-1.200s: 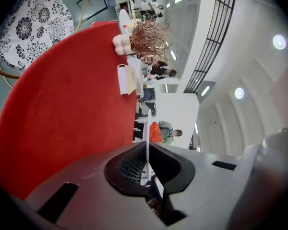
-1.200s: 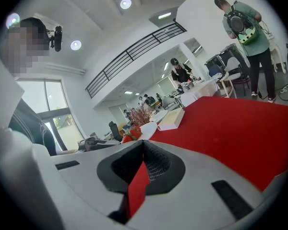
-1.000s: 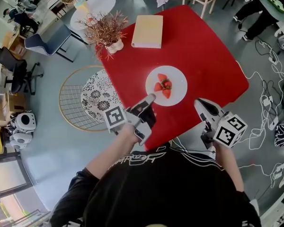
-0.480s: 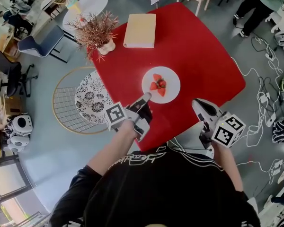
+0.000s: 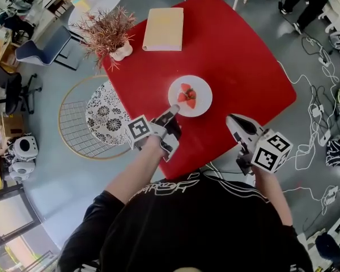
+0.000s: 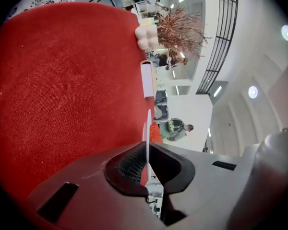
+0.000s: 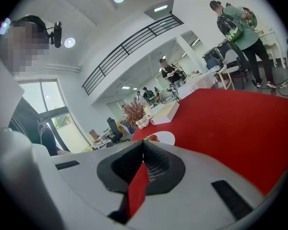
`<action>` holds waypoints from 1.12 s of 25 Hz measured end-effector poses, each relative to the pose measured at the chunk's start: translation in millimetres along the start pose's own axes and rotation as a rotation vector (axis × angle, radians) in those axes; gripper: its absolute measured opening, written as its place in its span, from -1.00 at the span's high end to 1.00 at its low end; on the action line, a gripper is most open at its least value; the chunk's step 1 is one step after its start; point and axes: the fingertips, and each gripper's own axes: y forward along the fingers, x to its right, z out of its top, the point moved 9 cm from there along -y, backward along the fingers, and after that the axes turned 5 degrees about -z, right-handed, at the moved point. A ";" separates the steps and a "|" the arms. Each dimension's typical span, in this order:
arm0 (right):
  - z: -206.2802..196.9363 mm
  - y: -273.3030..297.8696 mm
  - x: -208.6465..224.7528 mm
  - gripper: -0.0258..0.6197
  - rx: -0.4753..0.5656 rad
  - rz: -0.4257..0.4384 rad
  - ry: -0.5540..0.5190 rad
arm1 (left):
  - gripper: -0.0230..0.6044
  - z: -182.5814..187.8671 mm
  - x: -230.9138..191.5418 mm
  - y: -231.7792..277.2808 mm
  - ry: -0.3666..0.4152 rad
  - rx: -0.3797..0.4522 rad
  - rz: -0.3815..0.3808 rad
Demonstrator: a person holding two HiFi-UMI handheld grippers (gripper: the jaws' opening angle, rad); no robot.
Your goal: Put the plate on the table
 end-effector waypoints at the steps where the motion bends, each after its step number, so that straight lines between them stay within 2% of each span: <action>1: -0.7 0.4 0.5 0.90 -0.003 0.000 0.002 | 0.87 1.2 -1.4 2.1 -0.002 0.001 -0.001; 9: -5.2 2.4 5.4 0.90 -0.015 -0.008 0.018 | 0.87 13.1 -13.3 8.9 -0.013 0.008 0.018; 28: -7.8 -1.4 15.7 0.90 -0.002 -0.031 0.069 | 0.86 12.7 -24.4 14.5 -0.039 0.015 0.062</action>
